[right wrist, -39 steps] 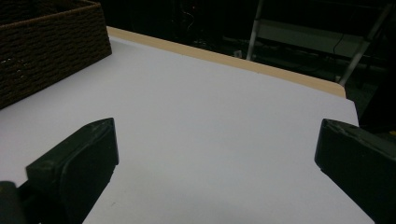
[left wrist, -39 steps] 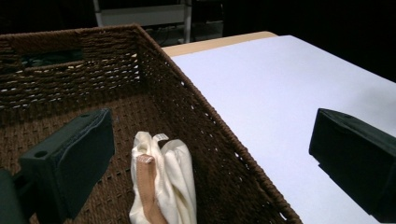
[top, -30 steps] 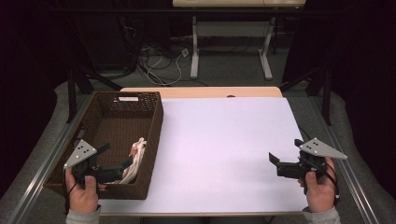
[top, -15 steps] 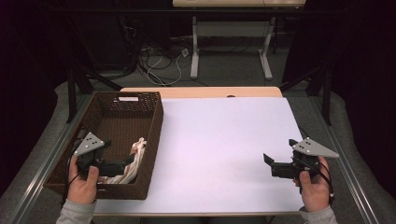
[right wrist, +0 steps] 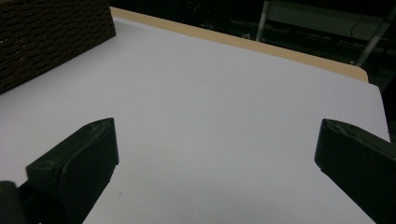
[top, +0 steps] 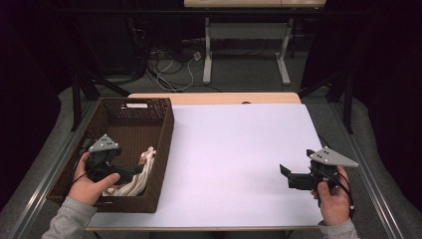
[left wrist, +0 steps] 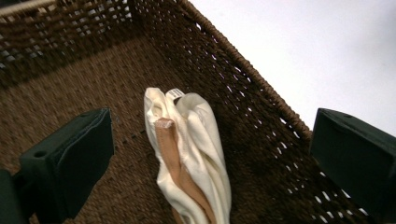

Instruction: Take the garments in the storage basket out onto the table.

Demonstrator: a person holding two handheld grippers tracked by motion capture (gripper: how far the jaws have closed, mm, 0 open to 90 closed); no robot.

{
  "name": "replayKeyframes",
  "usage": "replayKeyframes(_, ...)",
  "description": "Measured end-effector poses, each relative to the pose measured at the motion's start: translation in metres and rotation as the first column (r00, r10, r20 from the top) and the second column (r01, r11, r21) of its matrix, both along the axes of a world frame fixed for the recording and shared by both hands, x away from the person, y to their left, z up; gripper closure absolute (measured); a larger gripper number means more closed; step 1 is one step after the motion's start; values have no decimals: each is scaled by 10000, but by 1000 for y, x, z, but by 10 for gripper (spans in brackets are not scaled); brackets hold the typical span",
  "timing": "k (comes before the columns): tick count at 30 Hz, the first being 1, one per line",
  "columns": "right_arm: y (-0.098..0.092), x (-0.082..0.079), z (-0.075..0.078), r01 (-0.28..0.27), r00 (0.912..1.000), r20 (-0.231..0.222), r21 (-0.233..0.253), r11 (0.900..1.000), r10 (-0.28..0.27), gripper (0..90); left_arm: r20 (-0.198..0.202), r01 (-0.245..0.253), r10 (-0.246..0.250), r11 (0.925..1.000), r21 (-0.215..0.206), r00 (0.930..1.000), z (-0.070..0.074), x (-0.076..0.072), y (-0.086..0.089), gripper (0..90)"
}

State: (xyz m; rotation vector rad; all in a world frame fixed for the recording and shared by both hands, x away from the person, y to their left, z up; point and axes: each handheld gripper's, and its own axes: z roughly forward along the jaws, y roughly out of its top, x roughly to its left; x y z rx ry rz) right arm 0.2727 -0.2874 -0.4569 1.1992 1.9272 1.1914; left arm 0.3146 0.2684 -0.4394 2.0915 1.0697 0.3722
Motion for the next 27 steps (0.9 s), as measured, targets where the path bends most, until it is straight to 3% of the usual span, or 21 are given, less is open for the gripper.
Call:
replayKeyframes(4,0,2,-2,-2,9999,-115,-22,10000,1,0,-204,-19,15,9997,-233,9998,2,5,1,2)
replayKeyframes(7,1,2,-3,-25,9999,-161,-23,10000,25,0,-283,157,-162,9997,-166,9995,5,9,3,2)
replayKeyframes(11,1,2,-4,-30,9998,-189,-76,10000,29,0,-456,356,-333,9980,520,9984,8,12,0,2)
replayKeyframes(15,-1,2,-6,17,9994,-349,-45,10000,-18,0,-364,618,-574,9891,1338,9977,9,16,-5,2)
replayKeyframes(20,-2,4,-8,36,9990,-453,82,10000,-32,2,-699,867,-758,9816,1699,9947,8,20,-14,5)
replayKeyframes(27,1,4,-11,-119,9982,-592,51,9999,122,3,-1331,1132,-843,9673,2271,9875,-4,26,-21,5)
